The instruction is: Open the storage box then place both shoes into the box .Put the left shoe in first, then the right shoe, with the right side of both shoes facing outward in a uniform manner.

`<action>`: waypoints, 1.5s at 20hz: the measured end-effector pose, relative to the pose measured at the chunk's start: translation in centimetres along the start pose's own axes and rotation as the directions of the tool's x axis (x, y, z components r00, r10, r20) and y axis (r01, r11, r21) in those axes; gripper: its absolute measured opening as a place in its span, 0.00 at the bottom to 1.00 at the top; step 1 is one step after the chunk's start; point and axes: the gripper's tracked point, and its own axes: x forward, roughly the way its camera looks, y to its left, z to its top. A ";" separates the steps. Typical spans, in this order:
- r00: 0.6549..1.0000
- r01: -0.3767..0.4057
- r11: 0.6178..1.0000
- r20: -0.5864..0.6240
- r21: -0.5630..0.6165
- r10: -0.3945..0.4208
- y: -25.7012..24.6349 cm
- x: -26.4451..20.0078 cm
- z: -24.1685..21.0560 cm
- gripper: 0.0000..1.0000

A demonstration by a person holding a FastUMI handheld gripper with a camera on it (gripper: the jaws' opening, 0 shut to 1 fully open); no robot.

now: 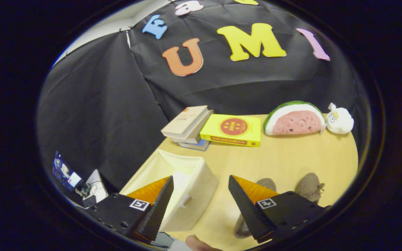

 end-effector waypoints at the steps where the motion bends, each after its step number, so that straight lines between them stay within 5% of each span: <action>1: 0.998 0.045 0.999 -0.032 -0.011 -0.045 -2.1 0.0 -1.5 0.96; 7: 0.948 0.187 0.979 -0.245 -0.086 -0.203 -10.0 0.5 -9.4 0.96; 12: 0.896 0.214 0.975 -0.388 -0.055 -0.218 -12.1 1.0 -13.1 0.96; 15: 0.836 0.302 0.950 -0.456 -0.081 -0.305 -14.5 1.3 -14.4 0.95; 17: 0.807 0.311 0.949 -0.513 -0.050 -0.292 -14.7 1.8 -14.9 0.93; 19: 0.795 0.294 0.956 -0.553 -0.011 -0.251 -14.4 2.6 -15.3 0.78; 24: 0.783 0.245 0.969 -0.592 0.009 -0.192 -12.6 3.8 -15.7 0.15; 25: 0.779 0.241 0.970 -0.600 0.015 -0.185 -12.6 3.7 -15.6 0.15; 26: 0.783 0.258 0.965 -0.596 0.052 -0.177 -12.6 3.5 -15.7 0.01; 30: 0.794 0.254 0.959 -0.593 0.123 -0.134 -12.4 3.2 -15.5 0.01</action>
